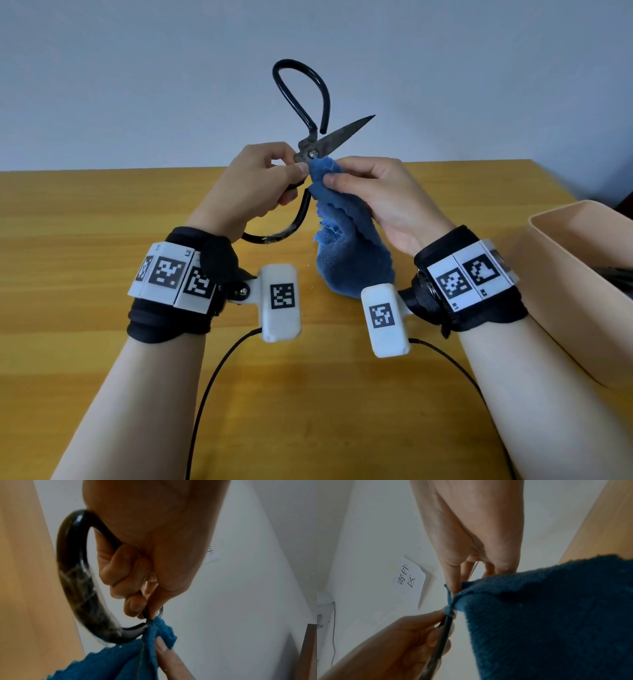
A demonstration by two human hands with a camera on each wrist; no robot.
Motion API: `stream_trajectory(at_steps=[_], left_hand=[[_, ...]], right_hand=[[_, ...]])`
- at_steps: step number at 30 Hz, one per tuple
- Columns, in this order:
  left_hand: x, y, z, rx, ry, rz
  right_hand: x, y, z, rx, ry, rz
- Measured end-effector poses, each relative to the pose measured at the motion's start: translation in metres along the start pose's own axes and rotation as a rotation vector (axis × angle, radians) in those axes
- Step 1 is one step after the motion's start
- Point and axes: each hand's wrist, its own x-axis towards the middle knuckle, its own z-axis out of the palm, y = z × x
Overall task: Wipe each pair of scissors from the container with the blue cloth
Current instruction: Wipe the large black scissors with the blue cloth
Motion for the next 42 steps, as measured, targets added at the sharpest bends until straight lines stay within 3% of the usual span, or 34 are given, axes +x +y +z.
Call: stream_trajectory(at_steps=[6, 13, 17, 24, 28, 34, 40, 42], left_hand=[[-0.001, -0.001, -0.011, -0.060, 0.068, -0.007], [-0.003, 0.002, -0.012, -0.090, 0.043, -0.045], [-0.003, 0.000, -0.018, -0.097, 0.029, -0.045], [-0.002, -0.010, -0.035, -0.094, 0.080, -0.062], [-0.002, -0.012, -0.041, -0.108, 0.098, -0.066], [-0.004, -0.005, -0.030, -0.058, -0.021, -0.027], [-0.004, 0.002, -0.007, -0.001, -0.097, 0.003], [-0.003, 0.002, -0.004, -0.006, -0.101, 0.013]], right_hand=[[0.001, -0.001, -0.007, -0.066, -0.103, 0.155], [0.001, 0.000, -0.004, 0.023, -0.072, 0.056], [0.002, 0.002, -0.005, 0.037, -0.115, 0.111], [0.001, -0.002, -0.010, -0.180, -0.207, 0.198], [0.002, -0.001, -0.015, -0.304, -0.114, 0.249], [0.005, 0.000, -0.019, 0.005, 0.108, 0.104], [0.005, -0.009, -0.008, 0.317, 0.013, 0.182], [0.004, -0.009, -0.008, 0.321, 0.019, 0.178]])
